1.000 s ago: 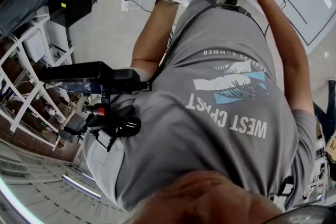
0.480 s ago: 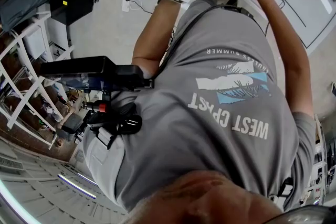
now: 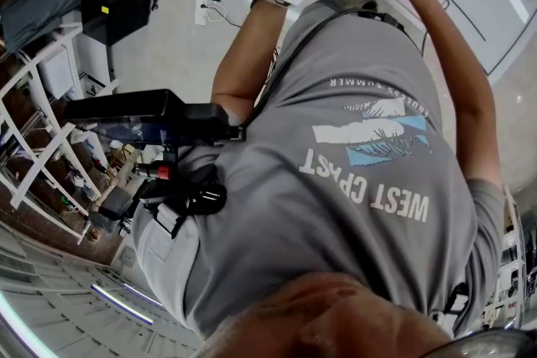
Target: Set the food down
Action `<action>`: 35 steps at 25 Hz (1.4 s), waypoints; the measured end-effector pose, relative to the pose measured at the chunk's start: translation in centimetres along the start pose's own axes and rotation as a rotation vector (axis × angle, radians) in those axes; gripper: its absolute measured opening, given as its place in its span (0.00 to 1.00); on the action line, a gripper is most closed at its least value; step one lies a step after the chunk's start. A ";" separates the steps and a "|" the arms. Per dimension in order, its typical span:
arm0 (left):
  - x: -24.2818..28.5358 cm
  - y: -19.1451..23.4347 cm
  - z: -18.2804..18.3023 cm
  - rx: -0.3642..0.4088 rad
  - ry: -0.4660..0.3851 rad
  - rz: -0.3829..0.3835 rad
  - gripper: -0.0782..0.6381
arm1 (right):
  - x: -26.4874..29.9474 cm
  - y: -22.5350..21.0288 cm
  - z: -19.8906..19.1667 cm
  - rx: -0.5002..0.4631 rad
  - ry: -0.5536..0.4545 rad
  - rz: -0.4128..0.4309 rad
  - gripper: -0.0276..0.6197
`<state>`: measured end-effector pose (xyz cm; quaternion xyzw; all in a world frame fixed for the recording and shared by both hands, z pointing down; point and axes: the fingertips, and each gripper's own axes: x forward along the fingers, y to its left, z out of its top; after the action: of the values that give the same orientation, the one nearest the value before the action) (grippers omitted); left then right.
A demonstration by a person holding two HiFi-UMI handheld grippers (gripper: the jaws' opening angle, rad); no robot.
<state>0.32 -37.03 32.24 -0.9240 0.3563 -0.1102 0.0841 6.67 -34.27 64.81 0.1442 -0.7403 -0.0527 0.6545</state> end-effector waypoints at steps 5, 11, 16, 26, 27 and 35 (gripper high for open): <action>-0.1 -2.3 1.4 0.006 -0.015 -0.012 0.12 | -1.7 1.9 -0.6 0.129 -0.086 0.076 0.34; -0.7 -2.8 2.4 0.006 -0.038 -0.019 0.12 | -5.2 1.2 -0.3 0.315 -0.170 0.122 0.33; -1.2 -3.1 3.0 -0.017 -0.053 -0.015 0.12 | -8.5 0.2 0.2 0.444 -0.307 0.116 0.10; -1.8 -4.9 4.6 -0.185 -0.055 -0.025 0.12 | -21.2 -3.6 0.9 0.711 -0.827 0.081 0.05; -1.9 -5.2 4.8 -0.197 -0.071 -0.036 0.12 | -22.5 -3.9 0.6 0.716 -0.863 0.063 0.05; -3.5 -6.6 6.6 -0.234 -0.102 -0.036 0.12 | -33.1 -5.1 -1.8 0.708 -1.091 -0.079 0.05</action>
<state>3.78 -29.34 26.94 -0.9382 0.3453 -0.0222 -0.0082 12.59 -29.57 32.11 0.3306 -0.9331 0.1049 0.0953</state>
